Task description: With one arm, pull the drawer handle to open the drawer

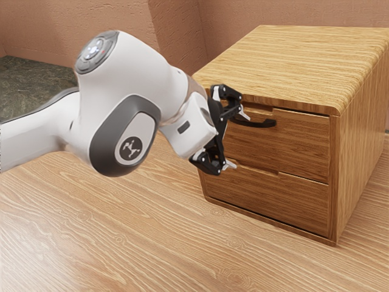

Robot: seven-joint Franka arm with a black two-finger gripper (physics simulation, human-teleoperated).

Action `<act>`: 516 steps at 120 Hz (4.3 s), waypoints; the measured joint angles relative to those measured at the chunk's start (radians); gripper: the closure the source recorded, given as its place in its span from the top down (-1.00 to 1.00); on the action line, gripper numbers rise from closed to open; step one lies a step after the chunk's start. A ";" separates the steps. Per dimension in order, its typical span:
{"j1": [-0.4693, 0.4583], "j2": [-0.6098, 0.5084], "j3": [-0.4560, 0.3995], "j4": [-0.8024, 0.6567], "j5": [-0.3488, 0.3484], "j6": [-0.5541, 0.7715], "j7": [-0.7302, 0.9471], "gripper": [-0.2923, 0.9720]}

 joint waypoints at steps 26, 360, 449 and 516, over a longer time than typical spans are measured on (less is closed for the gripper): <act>0.001 0.025 -0.001 0.017 0.000 0.000 -0.002 0.54; 0.019 -0.184 -0.030 -0.182 -0.008 0.105 -0.082 0.27; -0.041 -0.344 0.023 -0.307 -0.022 0.047 -0.123 0.53; -0.173 -0.452 0.117 -0.417 -0.027 0.021 -0.140 0.45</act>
